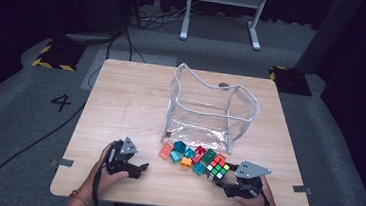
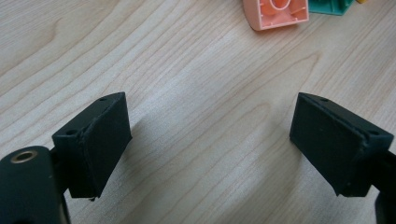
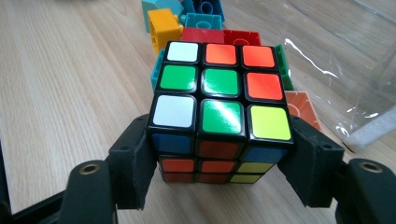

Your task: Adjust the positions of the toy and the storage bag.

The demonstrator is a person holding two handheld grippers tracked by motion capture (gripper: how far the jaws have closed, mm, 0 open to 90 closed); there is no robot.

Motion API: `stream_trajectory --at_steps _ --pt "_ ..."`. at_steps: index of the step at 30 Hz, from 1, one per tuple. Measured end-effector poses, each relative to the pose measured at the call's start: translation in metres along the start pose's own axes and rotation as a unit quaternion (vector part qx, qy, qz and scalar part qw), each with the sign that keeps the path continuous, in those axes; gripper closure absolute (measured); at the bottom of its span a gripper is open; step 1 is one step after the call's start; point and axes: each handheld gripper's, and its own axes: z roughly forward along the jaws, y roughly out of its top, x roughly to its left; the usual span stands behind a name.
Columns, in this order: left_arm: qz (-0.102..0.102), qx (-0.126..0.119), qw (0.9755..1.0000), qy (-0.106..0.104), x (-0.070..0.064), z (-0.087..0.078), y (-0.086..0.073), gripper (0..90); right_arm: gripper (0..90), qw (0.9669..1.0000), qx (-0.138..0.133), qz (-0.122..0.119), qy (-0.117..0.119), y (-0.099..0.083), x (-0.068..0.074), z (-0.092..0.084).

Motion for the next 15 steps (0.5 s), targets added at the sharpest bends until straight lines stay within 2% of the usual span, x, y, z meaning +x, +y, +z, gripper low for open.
stream_trajectory --at_steps 6,12,14,15 --pt "0.004 0.000 1.0000 -0.002 0.0003 0.0001 0.0001 12.5 32.9 0.9999 -0.004 0.000 0.011 -0.0057 -0.0087 -0.0065" --pt "0.005 0.000 1.0000 -0.003 0.0004 0.0003 0.0002 12.5 27.3 0.9998 -0.002 0.015 0.012 -0.0051 -0.0066 0.0001" --pt "0.005 0.000 1.0000 -0.003 0.0005 0.0002 0.0002 12.5 28.6 0.9999 -0.001 0.012 0.009 -0.0048 -0.0055 0.0027" --pt "0.005 0.000 1.0000 -0.003 0.0005 0.0003 0.0002 12.5 32.5 0.9996 -0.006 0.024 0.010 -0.0044 -0.0049 0.0027"
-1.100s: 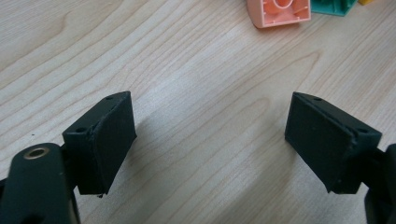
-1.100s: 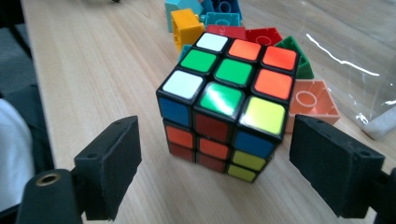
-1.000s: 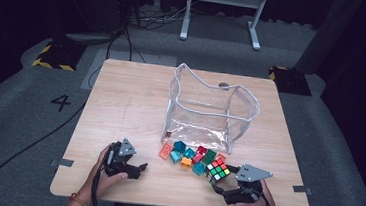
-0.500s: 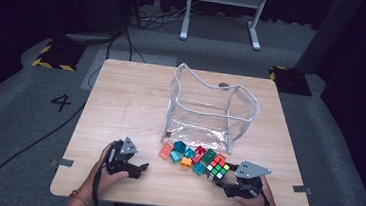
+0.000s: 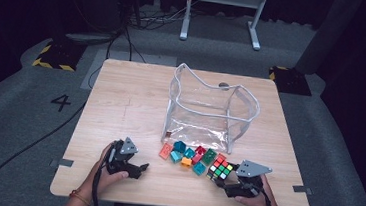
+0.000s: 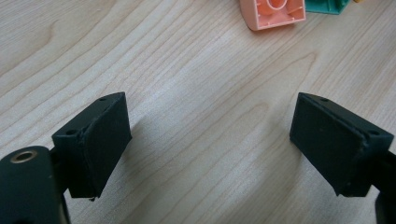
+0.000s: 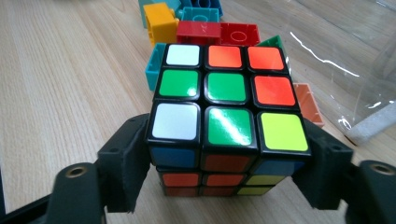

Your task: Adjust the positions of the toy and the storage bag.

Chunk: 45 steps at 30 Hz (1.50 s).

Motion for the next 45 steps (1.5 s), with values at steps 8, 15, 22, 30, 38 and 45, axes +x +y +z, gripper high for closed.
stream_trajectory --at_steps 8,15,22,30,38,45 --pt "0.003 0.000 1.0000 -0.001 0.000 0.000 0.000 12.6 33.2 0.9996 0.004 -0.025 0.012 -0.009 -0.012 -0.014" --pt "0.001 0.000 1.0000 0.000 0.000 0.000 0.000 12.5 33.5 0.9994 0.001 -0.028 0.023 -0.018 -0.023 -0.029" --pt "0.001 0.000 1.0000 0.000 0.000 0.000 0.000 12.6 33.5 0.9997 -0.005 -0.009 0.021 -0.023 -0.037 -0.040" --pt "0.001 0.000 1.0000 0.000 0.000 0.000 0.000 12.5 33.5 0.9999 -0.012 0.001 -0.012 -0.026 -0.053 -0.049" --pt "0.005 0.000 1.0000 0.000 0.001 0.000 0.000 12.5 33.5 0.9983 -0.023 0.032 -0.042 -0.028 -0.070 -0.055" --pt "0.004 0.001 1.0000 -0.001 0.001 0.000 0.000 12.5 33.5 0.9972 -0.023 0.037 -0.062 -0.029 -0.076 -0.059"
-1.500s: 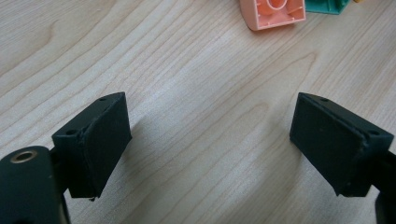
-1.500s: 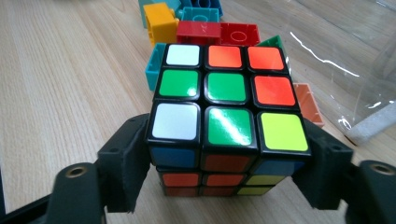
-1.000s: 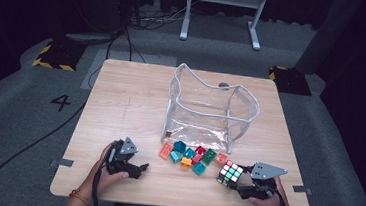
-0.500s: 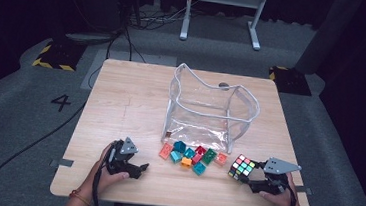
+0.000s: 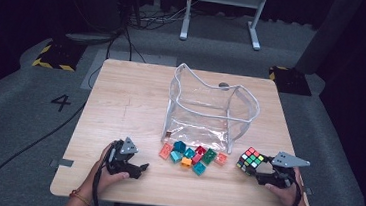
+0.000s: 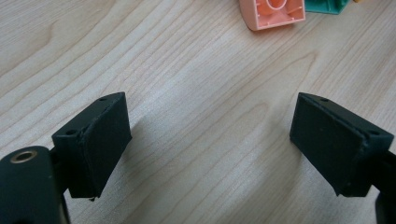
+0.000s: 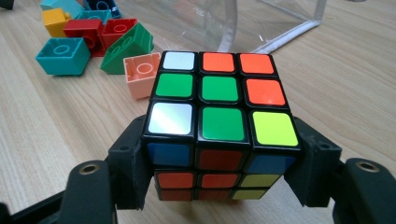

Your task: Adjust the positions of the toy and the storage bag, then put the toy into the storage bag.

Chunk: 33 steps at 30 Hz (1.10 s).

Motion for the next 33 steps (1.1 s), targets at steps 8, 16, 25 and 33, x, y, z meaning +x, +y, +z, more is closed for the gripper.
stream_trajectory --at_steps 8,16,25,33 --pt "-0.002 0.000 1.0000 -0.005 0.000 0.000 0.000 12.5 33.5 0.9999 -0.004 0.014 -0.009 0.002 -0.003 -0.003" --pt "-0.002 0.000 1.0000 -0.006 0.000 0.001 0.000 12.5 33.5 0.9996 -0.013 0.016 -0.020 0.005 -0.010 -0.006" --pt "-0.002 0.000 1.0000 -0.006 0.000 0.001 0.000 12.5 33.5 0.9989 -0.028 0.023 -0.029 0.018 -0.020 -0.012" --pt "-0.002 0.000 1.0000 -0.006 0.000 0.001 0.000 12.4 33.5 0.9973 -0.051 0.020 -0.049 0.039 -0.031 -0.024"
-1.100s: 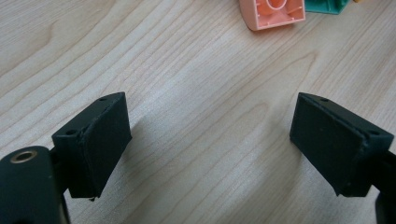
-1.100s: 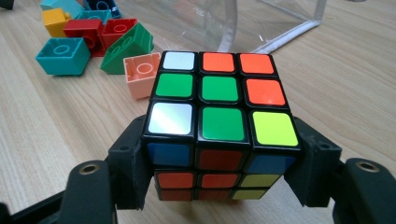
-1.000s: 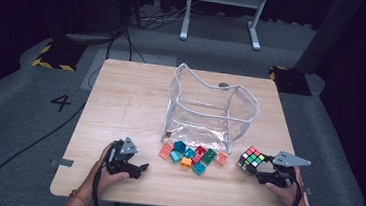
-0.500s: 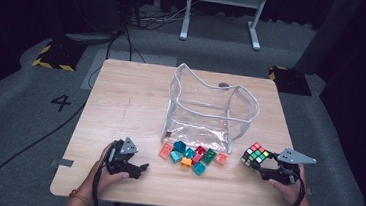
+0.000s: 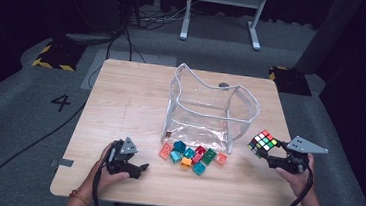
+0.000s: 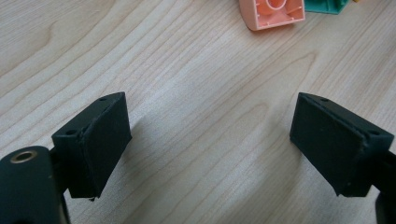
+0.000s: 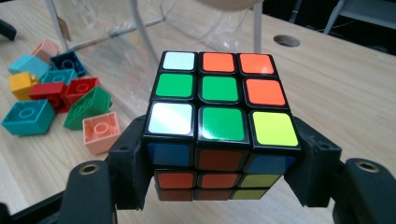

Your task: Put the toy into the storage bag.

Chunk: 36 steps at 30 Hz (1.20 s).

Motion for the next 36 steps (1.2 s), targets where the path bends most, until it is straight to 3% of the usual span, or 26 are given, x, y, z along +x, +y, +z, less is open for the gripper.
stream_trajectory --at_steps 14,25,27,30,36 --pt "0.000 0.000 1.0000 0.001 0.000 0.000 0.000 12.4 33.5 0.9991 -0.033 -0.001 -0.026 0.044 -0.023 -0.017" --pt "0.000 0.000 1.0000 0.001 0.000 0.000 0.000 12.4 33.4 0.9975 -0.054 -0.013 -0.043 0.084 -0.033 -0.017" --pt "0.000 0.000 1.0000 0.001 0.000 0.000 0.000 12.5 33.4 0.9974 -0.063 -0.006 -0.036 0.093 -0.038 -0.019" --pt "0.000 0.000 1.0000 0.001 0.000 0.000 0.000 12.5 33.4 0.9967 -0.066 -0.011 -0.045 0.107 -0.040 -0.018" --pt "0.000 0.000 1.0000 0.001 0.000 0.000 0.000 12.5 33.4 0.9965 -0.074 -0.028 -0.029 0.136 -0.037 -0.012"
